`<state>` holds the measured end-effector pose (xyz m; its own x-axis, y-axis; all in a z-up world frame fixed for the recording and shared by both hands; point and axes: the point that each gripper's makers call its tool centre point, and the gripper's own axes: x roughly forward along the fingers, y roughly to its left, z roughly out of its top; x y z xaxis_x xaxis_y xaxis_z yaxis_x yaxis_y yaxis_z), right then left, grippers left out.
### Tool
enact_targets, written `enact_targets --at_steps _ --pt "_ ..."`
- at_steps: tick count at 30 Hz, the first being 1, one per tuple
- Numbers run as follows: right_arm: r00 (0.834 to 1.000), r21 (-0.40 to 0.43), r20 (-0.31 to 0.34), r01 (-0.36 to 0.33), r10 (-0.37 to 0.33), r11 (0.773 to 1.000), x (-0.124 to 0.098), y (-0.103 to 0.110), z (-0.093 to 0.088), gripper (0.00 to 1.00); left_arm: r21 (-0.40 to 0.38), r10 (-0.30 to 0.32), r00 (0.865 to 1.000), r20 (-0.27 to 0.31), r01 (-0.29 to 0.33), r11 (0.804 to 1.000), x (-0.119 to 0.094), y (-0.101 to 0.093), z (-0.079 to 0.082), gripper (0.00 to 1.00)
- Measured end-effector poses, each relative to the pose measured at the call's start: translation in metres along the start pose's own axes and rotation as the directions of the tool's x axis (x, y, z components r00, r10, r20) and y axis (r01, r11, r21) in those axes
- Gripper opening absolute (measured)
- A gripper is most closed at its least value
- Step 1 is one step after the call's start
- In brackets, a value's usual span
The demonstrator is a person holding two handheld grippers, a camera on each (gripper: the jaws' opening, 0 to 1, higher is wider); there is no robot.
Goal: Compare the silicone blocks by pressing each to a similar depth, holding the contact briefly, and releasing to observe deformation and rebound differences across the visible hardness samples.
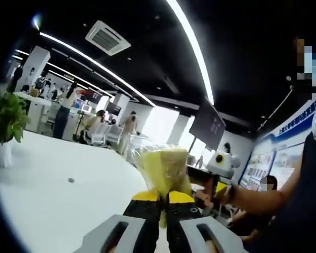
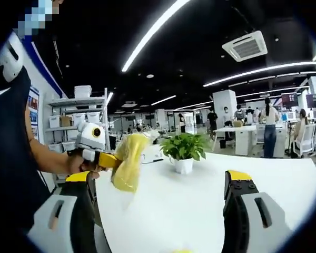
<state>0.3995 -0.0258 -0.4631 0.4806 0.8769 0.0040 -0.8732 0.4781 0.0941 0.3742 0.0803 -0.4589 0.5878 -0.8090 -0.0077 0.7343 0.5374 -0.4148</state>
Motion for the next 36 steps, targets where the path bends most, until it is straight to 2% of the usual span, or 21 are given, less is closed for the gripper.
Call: enact_targets --at_steps 2,4,6,8,10,12,15,17,19,22,24,27,30,34,36 --pt "0.998 -0.024 -0.033 0.049 -0.049 0.999 -0.013 -0.012 -0.011 0.97 -0.004 0.010 1.000 -0.009 -0.010 1.000 -0.002 0.005 0.001 0.00" --pt "0.997 -0.001 -0.035 0.074 -0.074 0.997 -0.026 -0.017 -0.016 0.97 -0.020 0.016 1.000 -0.009 -0.017 1.000 -0.004 0.009 0.003 0.01" --pt "0.992 -0.021 -0.028 0.120 -0.120 0.993 -0.040 -0.026 -0.020 0.97 -0.038 0.023 1.000 -0.007 -0.023 0.999 -0.005 0.014 0.004 0.01" --pt "0.988 -0.014 -0.054 0.147 -0.147 0.989 -0.051 -0.031 -0.029 0.97 -0.052 0.036 0.999 -0.023 -0.037 0.998 -0.006 0.021 0.000 0.01" --pt "0.984 -0.055 -0.031 0.176 -0.178 0.983 -0.064 -0.035 -0.034 0.97 -0.072 0.043 0.998 -0.034 -0.045 0.996 -0.006 0.027 -0.003 0.01" --pt "0.981 -0.010 -0.043 0.190 -0.191 0.982 -0.077 -0.035 -0.043 0.97 -0.098 0.045 0.998 -0.053 -0.050 0.994 -0.006 0.032 -0.008 0.01" --pt "0.966 -0.060 -0.056 0.248 -0.252 0.967 -0.096 -0.042 -0.054 0.97 -0.117 0.053 0.995 -0.084 -0.063 0.991 -0.007 0.039 -0.015 0.01" --pt "0.957 -0.034 -0.083 0.276 -0.278 0.961 -0.107 -0.045 -0.066 0.97 -0.137 0.059 0.993 -0.100 -0.072 0.988 -0.008 0.045 -0.019 0.01" --pt "0.948 -0.058 -0.082 0.302 -0.306 0.952 -0.117 -0.049 -0.073 0.97 -0.152 0.063 0.991 -0.118 -0.081 0.985 -0.010 0.049 -0.023 0.01" --pt "0.941 -0.040 -0.096 0.323 -0.325 0.946 -0.128 -0.049 -0.083 0.97 -0.160 0.076 0.985 -0.152 -0.101 0.982 -0.013 0.057 -0.030 0.01" --pt "0.935 -0.072 -0.105 0.331 -0.337 0.941 -0.135 -0.047 -0.091 0.97 -0.167 0.081 0.981 -0.174 -0.110 0.980 -0.015 0.063 -0.035 0.01" --pt "0.926 -0.066 -0.126 0.350 -0.355 0.935 -0.144 -0.048 -0.103 0.97 -0.186 0.093 0.975 -0.202 -0.131 0.974 -0.016 0.072 -0.044 0.01" --pt "0.918 -0.070 -0.135 0.368 -0.374 0.927 -0.153 -0.050 -0.111 0.97 -0.206 0.097 0.969 -0.228 -0.146 0.968 -0.015 0.078 -0.055 0.01" --pt "0.907 -0.078 -0.151 0.386 -0.393 0.919 -0.162 -0.051 -0.123 0.97 -0.242 0.095 0.952 -0.290 -0.169 0.955 -0.013 0.086 -0.077 0.01" --pt "0.904 -0.067 -0.157 0.392 -0.398 0.917 -0.165 -0.052 -0.126 0.97 -0.249 0.099 0.949 -0.299 -0.178 0.952 -0.013 0.090 -0.084 0.01"
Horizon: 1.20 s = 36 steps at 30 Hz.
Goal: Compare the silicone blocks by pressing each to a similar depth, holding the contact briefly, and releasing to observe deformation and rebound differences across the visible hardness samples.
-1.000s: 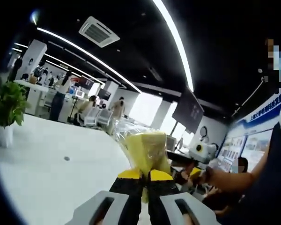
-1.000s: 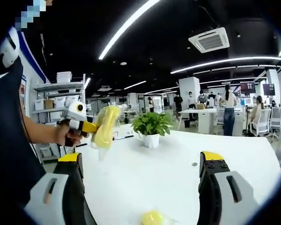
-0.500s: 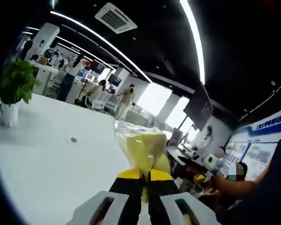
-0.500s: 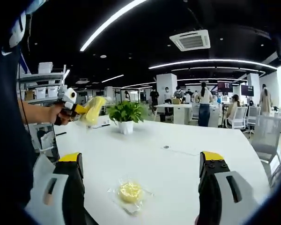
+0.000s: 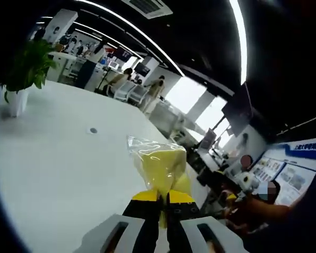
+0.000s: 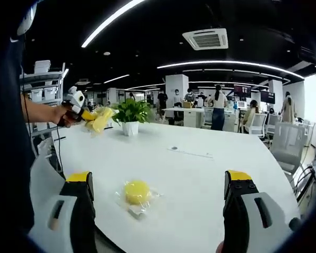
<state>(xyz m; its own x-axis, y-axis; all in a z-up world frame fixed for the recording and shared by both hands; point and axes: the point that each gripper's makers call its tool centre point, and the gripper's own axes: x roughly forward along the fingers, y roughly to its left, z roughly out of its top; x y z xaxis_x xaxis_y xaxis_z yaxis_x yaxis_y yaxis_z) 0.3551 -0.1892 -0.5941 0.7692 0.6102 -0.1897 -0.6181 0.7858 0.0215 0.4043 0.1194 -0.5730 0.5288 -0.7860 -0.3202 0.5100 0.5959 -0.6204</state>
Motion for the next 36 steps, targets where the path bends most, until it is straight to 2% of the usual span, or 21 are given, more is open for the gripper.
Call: enact_targets --at_steps 6,14,20,23,29,32,36 --pt "0.999 -0.001 -0.037 0.024 -0.024 1.000 -0.006 -0.004 -0.020 0.97 -0.054 0.006 0.999 -0.051 -0.009 0.999 0.007 0.015 -0.022 0.01" --pt "0.998 0.032 -0.044 0.041 -0.040 0.999 -0.011 -0.006 -0.030 0.97 -0.129 0.005 0.996 -0.094 -0.017 0.991 0.017 0.033 -0.043 0.01" --pt "0.996 0.043 -0.075 0.049 -0.045 0.998 -0.013 -0.006 -0.044 0.97 -0.151 0.016 0.986 -0.163 -0.041 0.988 0.027 0.044 -0.063 0.01" --pt "0.995 0.056 -0.084 0.059 -0.055 0.997 -0.013 -0.010 -0.051 0.97 -0.197 0.009 0.985 -0.170 -0.043 0.979 0.028 0.052 -0.071 0.01" --pt "0.992 0.044 -0.116 0.063 -0.057 0.997 -0.014 -0.012 -0.063 0.97 -0.236 0.016 0.981 -0.191 -0.062 0.970 0.030 0.066 -0.089 0.02" --pt "0.993 0.028 -0.107 0.062 -0.059 0.998 -0.013 -0.011 -0.065 0.97 -0.243 0.025 0.979 -0.201 -0.075 0.967 0.030 0.073 -0.096 0.02" --pt "0.994 0.037 -0.093 0.059 -0.056 0.998 -0.011 -0.011 -0.069 0.97 -0.287 0.028 0.975 -0.218 -0.092 0.954 0.030 0.082 -0.109 0.02"
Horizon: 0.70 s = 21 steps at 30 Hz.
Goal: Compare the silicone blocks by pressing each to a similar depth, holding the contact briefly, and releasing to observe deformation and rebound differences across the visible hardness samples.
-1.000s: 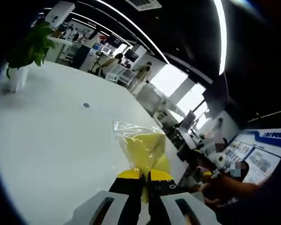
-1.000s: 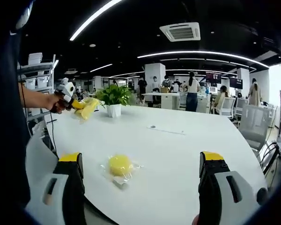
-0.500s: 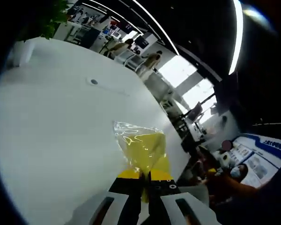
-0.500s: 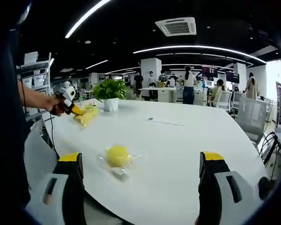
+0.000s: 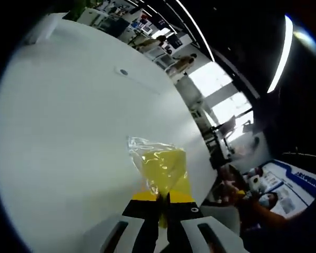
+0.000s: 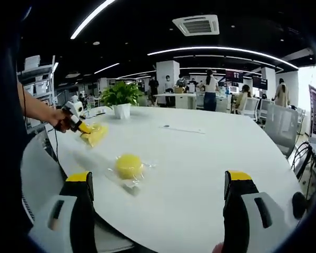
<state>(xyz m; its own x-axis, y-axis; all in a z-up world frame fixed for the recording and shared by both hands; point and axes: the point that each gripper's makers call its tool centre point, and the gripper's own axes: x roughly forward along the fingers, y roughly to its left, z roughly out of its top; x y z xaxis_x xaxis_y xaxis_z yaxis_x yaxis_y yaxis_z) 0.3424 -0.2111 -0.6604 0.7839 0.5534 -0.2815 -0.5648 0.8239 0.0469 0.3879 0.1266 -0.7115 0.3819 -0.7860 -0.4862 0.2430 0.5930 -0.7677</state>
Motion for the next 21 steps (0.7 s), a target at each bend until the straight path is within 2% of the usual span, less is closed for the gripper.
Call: enact_targets --at_steps 5,9,12,18,21 --pt "1.000 0.015 -0.011 -0.003 0.003 1.000 0.002 0.002 -0.005 0.97 -0.028 -0.007 1.000 0.004 0.007 1.000 0.001 0.011 -0.008 0.02" --pt "0.999 0.057 -0.050 0.001 0.001 0.998 0.003 0.003 -0.015 0.97 -0.069 0.001 1.000 0.006 -0.001 0.998 0.004 0.022 -0.008 0.02" --pt "0.999 0.045 -0.038 0.002 -0.001 0.999 0.001 0.004 -0.014 0.97 -0.072 0.016 1.000 -0.012 -0.016 0.997 0.009 0.026 -0.012 0.02" --pt "0.998 0.069 -0.056 0.010 -0.006 0.998 0.000 0.003 -0.017 0.97 -0.044 0.054 0.997 -0.062 -0.057 0.997 0.019 0.035 -0.013 0.02" --pt "0.997 0.062 -0.079 -0.007 0.012 0.998 0.000 0.010 -0.023 0.97 -0.039 0.068 0.994 -0.086 -0.071 0.997 0.022 0.036 -0.017 0.02"
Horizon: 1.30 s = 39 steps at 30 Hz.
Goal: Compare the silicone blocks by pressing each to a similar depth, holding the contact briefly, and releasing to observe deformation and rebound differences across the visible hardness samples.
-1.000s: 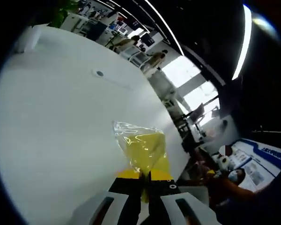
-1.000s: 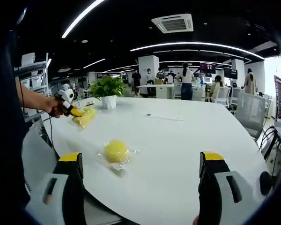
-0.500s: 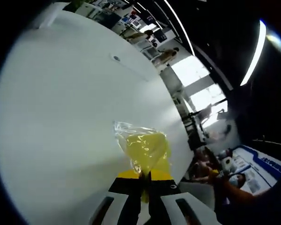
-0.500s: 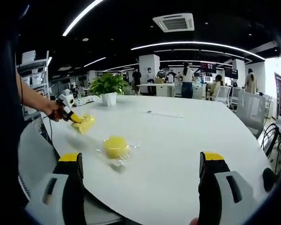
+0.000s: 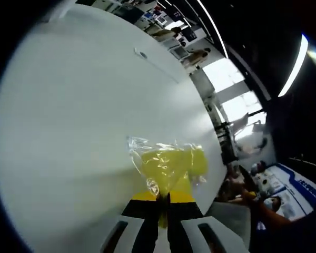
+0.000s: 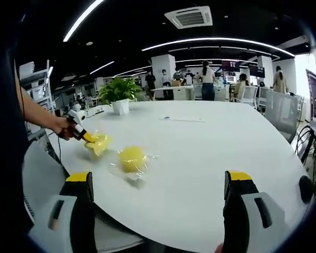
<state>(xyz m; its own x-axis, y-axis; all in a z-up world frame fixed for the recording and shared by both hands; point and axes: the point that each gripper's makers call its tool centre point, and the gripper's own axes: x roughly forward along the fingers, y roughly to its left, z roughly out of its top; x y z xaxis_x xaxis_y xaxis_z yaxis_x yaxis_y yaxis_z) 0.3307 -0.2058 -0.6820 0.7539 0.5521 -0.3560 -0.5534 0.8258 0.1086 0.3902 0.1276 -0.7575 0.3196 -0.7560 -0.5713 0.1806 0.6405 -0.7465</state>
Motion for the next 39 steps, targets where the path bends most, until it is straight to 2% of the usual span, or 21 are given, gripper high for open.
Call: enact_targets --at_steps 3,4,5,6,7,8,10,14,17,20,26,29,32,35,37,39 --pt "1.000 -0.003 -0.006 0.001 -0.001 1.000 -0.001 0.001 -0.006 0.97 0.017 0.044 0.998 -0.035 -0.043 0.999 0.003 0.012 -0.005 0.02" --pt "1.000 0.000 -0.006 0.003 -0.003 1.000 -0.001 0.000 -0.007 0.97 0.053 0.102 0.993 -0.061 -0.099 0.994 0.003 0.022 -0.009 0.02" --pt "1.000 0.006 -0.007 0.005 -0.005 1.000 -0.001 0.000 -0.008 0.97 0.081 0.120 0.990 -0.067 -0.115 0.990 0.004 0.027 -0.010 0.03" --pt "1.000 0.010 -0.010 0.005 -0.005 1.000 -0.002 0.000 -0.009 0.97 0.068 0.141 0.988 -0.068 -0.136 0.988 0.004 0.031 -0.010 0.03" --pt "1.000 0.013 -0.013 0.007 -0.007 1.000 -0.002 0.000 -0.009 0.97 0.040 0.117 0.991 -0.058 -0.115 0.993 0.005 0.027 -0.008 0.03" --pt "1.000 0.015 -0.012 0.007 -0.007 1.000 -0.002 0.000 -0.009 0.97 0.043 0.128 0.990 -0.061 -0.126 0.991 0.006 0.028 -0.008 0.03" --pt "1.000 0.015 -0.010 0.010 -0.010 1.000 -0.002 0.000 -0.008 0.97 0.120 0.155 0.986 -0.064 -0.147 0.982 0.006 0.034 -0.007 0.03" --pt "1.000 0.010 -0.001 0.020 -0.020 1.000 -0.003 -0.001 -0.007 0.97 0.113 0.163 0.984 -0.069 -0.155 0.981 0.008 0.037 -0.006 0.03" --pt "1.000 0.015 0.000 0.017 -0.017 1.000 -0.004 0.000 -0.007 0.97 0.166 0.202 0.977 -0.063 -0.189 0.968 0.009 0.041 -0.005 0.04" --pt "1.000 0.019 -0.006 0.016 -0.016 1.000 -0.005 0.001 -0.009 0.97 0.173 0.229 0.972 -0.062 -0.215 0.961 0.010 0.041 -0.005 0.04" --pt "1.000 0.028 -0.006 0.013 -0.013 1.000 -0.005 0.004 -0.011 0.97 0.216 0.248 0.968 -0.033 -0.235 0.948 0.010 0.044 -0.003 0.08" --pt "1.000 0.034 -0.001 0.011 -0.011 0.999 -0.005 0.004 -0.010 0.97 0.254 0.278 0.961 0.004 -0.270 0.929 0.007 0.051 -0.001 0.17" --pt "1.000 0.040 -0.001 0.009 -0.009 0.999 -0.005 0.004 -0.011 0.97 0.223 0.276 0.961 0.021 -0.273 0.936 0.003 0.054 -0.001 0.25" --pt "1.000 0.040 0.000 0.009 -0.009 0.999 -0.004 0.003 -0.010 0.97 0.215 0.266 0.962 0.064 -0.274 0.938 -0.004 0.057 0.001 0.31" --pt "1.000 0.042 0.009 0.012 -0.012 0.999 -0.004 0.002 -0.007 0.97 0.209 0.252 0.963 0.097 -0.267 0.941 -0.008 0.056 0.002 0.42" --pt "1.000 0.042 0.013 0.014 -0.015 0.999 -0.005 0.001 -0.004 0.97 0.210 0.201 0.968 0.153 -0.230 0.950 -0.012 0.049 0.006 0.61"
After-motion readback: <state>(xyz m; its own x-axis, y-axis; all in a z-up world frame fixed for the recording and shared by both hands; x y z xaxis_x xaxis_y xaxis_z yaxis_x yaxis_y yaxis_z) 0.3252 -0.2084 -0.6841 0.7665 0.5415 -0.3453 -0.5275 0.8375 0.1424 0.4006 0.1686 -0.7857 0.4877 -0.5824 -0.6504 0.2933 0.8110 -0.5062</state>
